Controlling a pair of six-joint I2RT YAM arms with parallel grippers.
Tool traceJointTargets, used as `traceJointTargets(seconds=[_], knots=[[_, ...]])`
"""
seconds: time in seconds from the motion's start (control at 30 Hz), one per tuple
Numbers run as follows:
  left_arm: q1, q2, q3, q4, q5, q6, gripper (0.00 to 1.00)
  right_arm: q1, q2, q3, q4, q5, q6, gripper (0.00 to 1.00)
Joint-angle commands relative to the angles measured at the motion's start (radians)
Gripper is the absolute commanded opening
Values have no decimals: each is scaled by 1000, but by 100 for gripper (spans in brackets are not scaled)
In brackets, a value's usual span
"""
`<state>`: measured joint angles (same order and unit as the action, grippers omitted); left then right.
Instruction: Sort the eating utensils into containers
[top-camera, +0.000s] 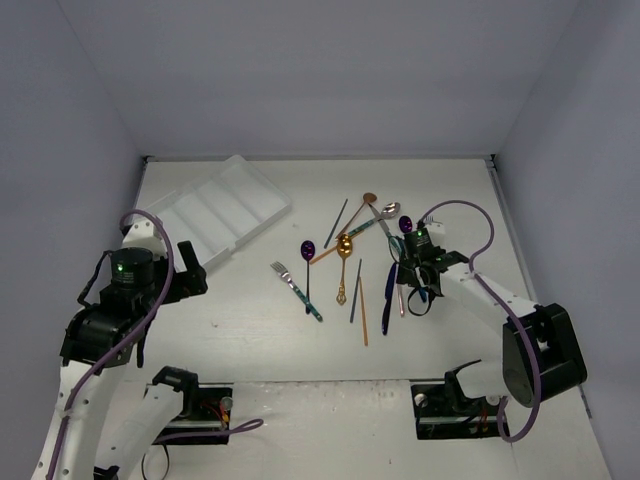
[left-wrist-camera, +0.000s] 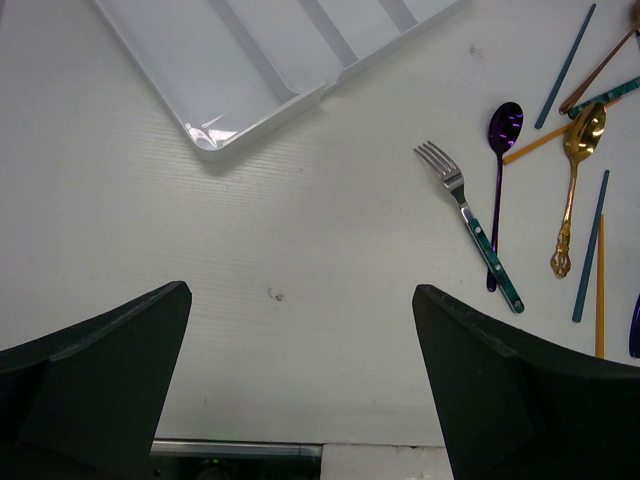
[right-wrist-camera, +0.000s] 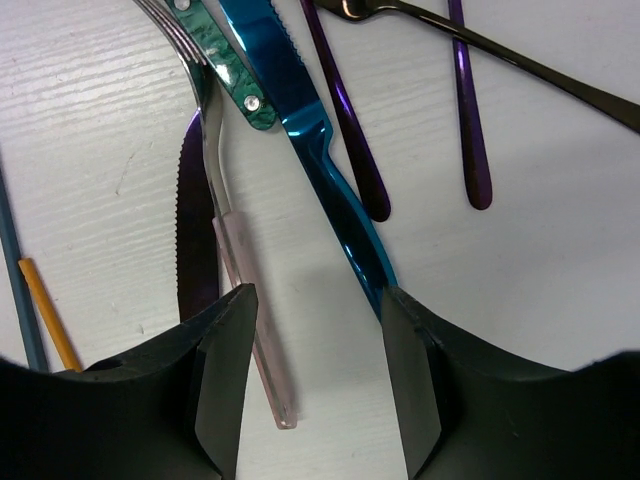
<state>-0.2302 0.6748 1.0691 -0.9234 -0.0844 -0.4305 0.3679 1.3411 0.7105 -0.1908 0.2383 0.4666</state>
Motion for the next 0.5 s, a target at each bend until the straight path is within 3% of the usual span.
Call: traceJointTargets(seconds=[0.0,0.17,0.47], knots=[[-6,15,26,38,8,-25,94,0,22,10,8,-28,-32,45],[-7,22,31,39,7,-24,93,1,33,3,28,-73,-43,40],[-8,52,35,43,22,-33,93,3,29,-13,50,-140,-65,40]])
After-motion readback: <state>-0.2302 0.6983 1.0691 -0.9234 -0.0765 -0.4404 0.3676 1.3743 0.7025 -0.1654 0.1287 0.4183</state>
